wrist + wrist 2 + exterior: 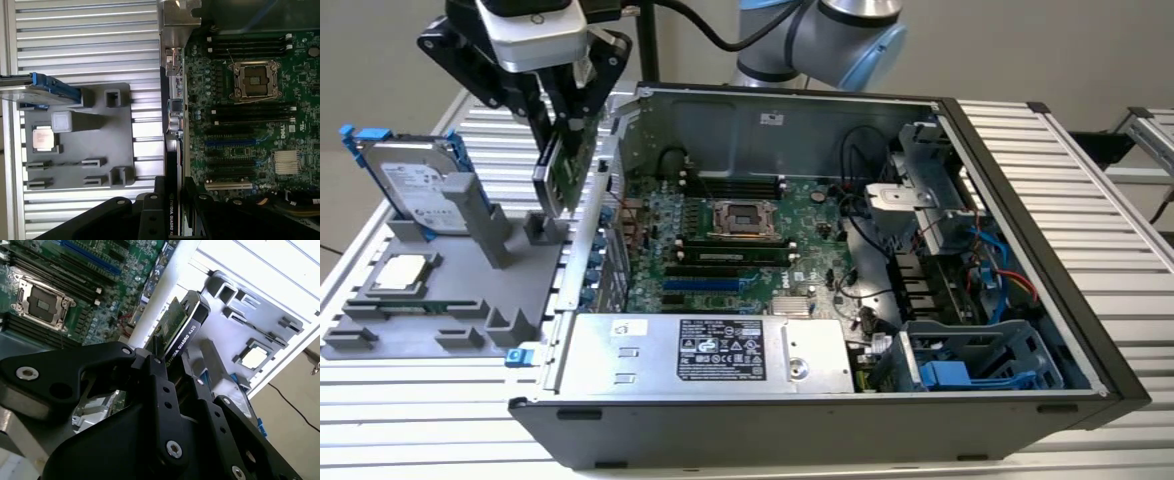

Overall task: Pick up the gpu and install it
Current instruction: 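Pick up the gpu and move the gpu toward the slot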

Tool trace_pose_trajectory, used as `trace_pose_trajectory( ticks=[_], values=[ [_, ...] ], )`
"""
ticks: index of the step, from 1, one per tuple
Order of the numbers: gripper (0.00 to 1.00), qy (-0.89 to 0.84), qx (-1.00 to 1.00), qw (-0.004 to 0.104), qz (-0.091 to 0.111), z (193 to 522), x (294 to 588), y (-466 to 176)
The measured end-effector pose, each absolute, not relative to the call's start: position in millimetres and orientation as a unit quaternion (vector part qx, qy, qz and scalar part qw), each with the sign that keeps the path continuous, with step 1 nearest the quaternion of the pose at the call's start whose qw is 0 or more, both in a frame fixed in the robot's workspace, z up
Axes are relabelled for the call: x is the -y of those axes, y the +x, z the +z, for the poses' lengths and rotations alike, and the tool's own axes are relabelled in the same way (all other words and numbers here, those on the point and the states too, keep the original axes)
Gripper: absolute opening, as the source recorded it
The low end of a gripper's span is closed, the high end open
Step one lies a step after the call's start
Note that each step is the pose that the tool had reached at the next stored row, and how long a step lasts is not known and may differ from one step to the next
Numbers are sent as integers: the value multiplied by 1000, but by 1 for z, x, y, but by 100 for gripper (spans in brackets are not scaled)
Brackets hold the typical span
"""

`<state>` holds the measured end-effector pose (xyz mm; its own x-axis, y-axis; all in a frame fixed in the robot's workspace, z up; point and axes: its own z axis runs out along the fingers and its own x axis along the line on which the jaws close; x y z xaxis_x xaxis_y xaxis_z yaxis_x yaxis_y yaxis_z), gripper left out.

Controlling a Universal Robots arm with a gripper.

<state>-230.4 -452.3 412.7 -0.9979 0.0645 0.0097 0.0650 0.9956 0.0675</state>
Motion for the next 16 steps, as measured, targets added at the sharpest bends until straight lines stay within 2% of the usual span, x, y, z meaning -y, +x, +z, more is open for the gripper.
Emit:
trace_pose_trajectory(
  ticks=[16],
  values=[
    [0, -32, 999, 4, -34, 413, 452, -213]
  ],
)
